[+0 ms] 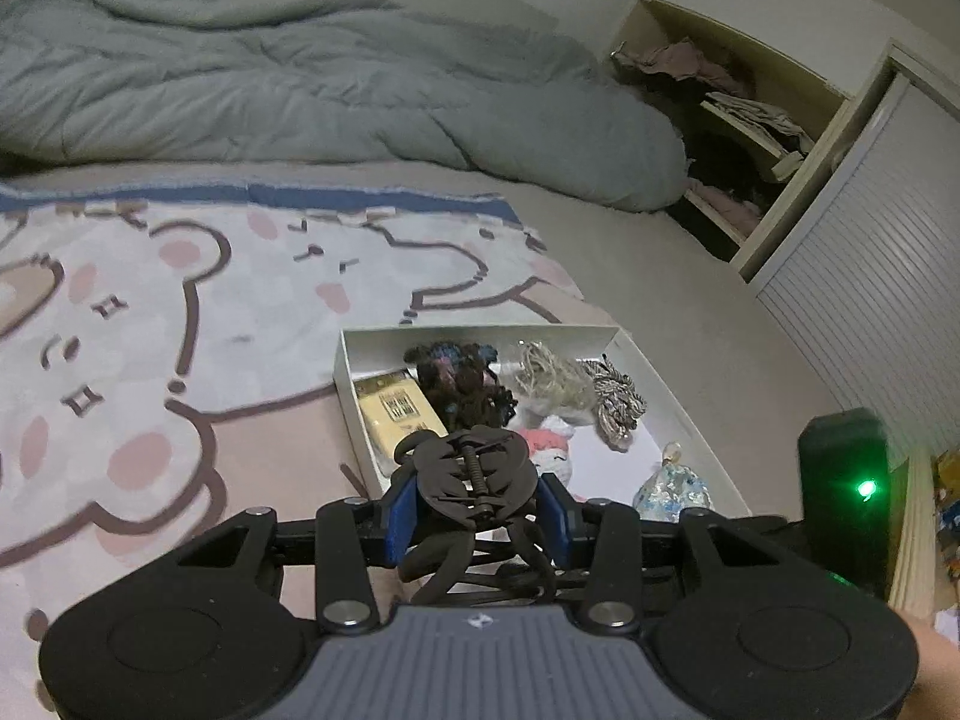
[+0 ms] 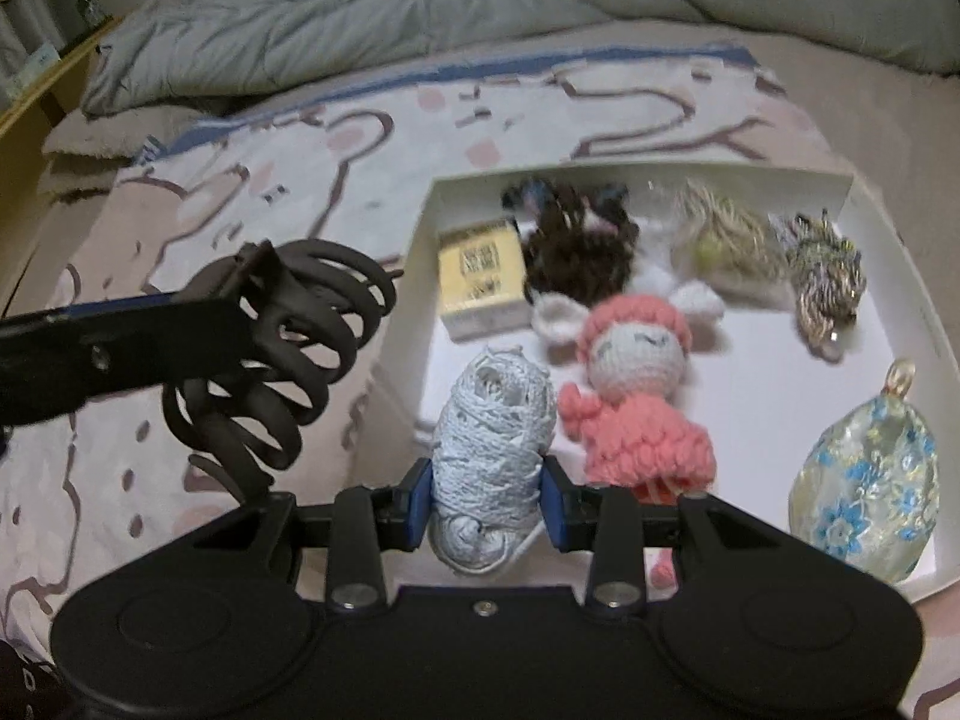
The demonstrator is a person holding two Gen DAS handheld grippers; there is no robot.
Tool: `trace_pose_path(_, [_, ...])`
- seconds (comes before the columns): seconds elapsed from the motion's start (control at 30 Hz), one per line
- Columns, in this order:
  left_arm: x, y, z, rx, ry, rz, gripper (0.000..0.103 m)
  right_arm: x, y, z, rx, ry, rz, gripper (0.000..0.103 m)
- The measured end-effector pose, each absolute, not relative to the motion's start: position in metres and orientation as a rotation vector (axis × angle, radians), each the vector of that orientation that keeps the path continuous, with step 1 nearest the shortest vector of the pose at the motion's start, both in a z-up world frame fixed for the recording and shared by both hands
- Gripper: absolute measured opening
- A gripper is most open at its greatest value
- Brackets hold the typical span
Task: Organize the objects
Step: 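Lift and carry the claw clip and lace ball over the white box with both grippers, then lower the claw clip and lace ball into the box beside the doll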
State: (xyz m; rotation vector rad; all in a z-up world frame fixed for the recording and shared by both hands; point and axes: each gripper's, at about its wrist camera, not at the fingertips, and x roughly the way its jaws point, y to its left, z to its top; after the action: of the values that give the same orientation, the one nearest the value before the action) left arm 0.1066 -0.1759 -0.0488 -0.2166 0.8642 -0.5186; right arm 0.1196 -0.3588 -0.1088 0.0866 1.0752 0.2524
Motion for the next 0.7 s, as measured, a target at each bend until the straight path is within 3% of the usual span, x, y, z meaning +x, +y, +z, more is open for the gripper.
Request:
trace_pose_path(0.3, [0.113,-0.196,-0.061,-0.196,0.882,-0.527,0.043,0.128,-0.369,-0.135,0.035,1.136,0.239,0.038])
trace_pose_path(0.7, [0.116,-0.226,-0.087,-0.095,0.909,-0.553,0.043,0.121,-0.412,-0.129,0.087,1.129,0.176,0.039])
